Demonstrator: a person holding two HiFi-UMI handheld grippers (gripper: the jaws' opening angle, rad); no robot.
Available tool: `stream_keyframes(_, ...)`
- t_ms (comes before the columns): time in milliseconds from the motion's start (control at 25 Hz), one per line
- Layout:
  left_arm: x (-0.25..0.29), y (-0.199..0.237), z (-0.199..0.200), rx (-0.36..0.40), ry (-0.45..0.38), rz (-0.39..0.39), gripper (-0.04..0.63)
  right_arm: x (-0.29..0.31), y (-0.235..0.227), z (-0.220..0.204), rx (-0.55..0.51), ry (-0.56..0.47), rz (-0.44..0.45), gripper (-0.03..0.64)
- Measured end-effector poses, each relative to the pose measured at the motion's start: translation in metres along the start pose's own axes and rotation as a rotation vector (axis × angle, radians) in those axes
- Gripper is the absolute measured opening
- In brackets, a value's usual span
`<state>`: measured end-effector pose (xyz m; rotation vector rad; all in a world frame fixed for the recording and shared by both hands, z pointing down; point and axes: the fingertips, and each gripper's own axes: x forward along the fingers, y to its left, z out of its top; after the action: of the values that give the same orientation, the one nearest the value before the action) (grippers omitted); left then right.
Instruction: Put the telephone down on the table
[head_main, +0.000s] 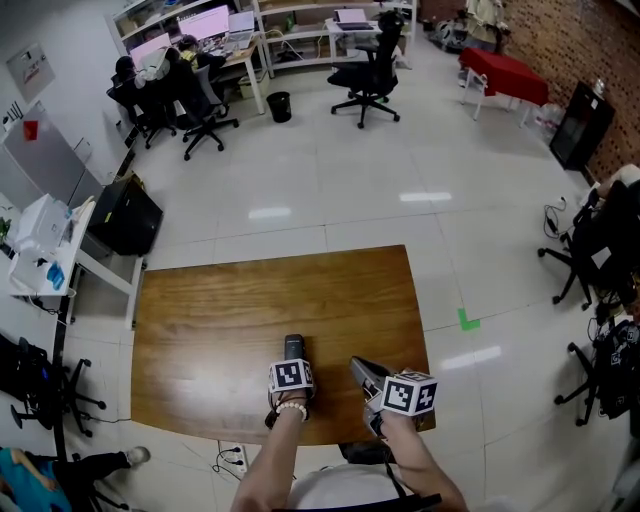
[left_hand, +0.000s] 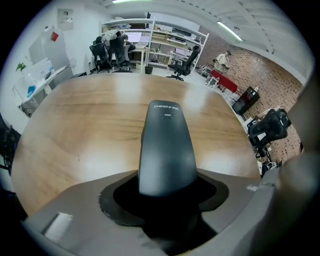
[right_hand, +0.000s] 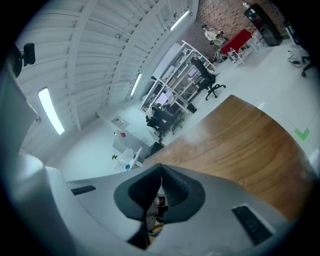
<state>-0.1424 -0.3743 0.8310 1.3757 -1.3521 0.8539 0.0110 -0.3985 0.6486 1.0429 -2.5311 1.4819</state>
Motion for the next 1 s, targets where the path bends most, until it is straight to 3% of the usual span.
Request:
stream_keyframes(400, -0.003, -0.006, 0.000, 0.026, -0.003, 0.077, 0.299, -0.002, 0.001, 0.005, 0.006, -0.021, 0.002, 0.006)
stream_keyframes(480, -0.002, -0.009, 0.003, 0.015, -0.027, 0.061, 0.316, -0.003, 0.002, 0.004, 0.000, -0.021, 0.001, 0.006)
stream_keyframes(560, -0.006, -0.010, 0.007, -0.005, -0.063, 0.045, 0.390, -0.004, 0.002, 0.004, -0.006, -0.024, -0.003, 0.006)
stream_keyframes(800, -0.034, 0.004, 0.013, -0.061, -0.196, -0.029, 0.394, -0.014, 0.003, 0.008, -0.027, -0.047, 0.000, 0.006)
stream_keyframes(880, -0.054, 0.005, 0.018, -0.083, -0.288, -0.088, 0.351, -0.015, 0.008, 0.008, -0.042, -0.051, 0.008, 0.008)
stream_keyframes(1000, -0.089, 0.006, 0.018, -0.129, -0.403, -0.162, 0.228, -0.017, 0.016, 0.004, -0.075, -0.047, 0.010, 0.008)
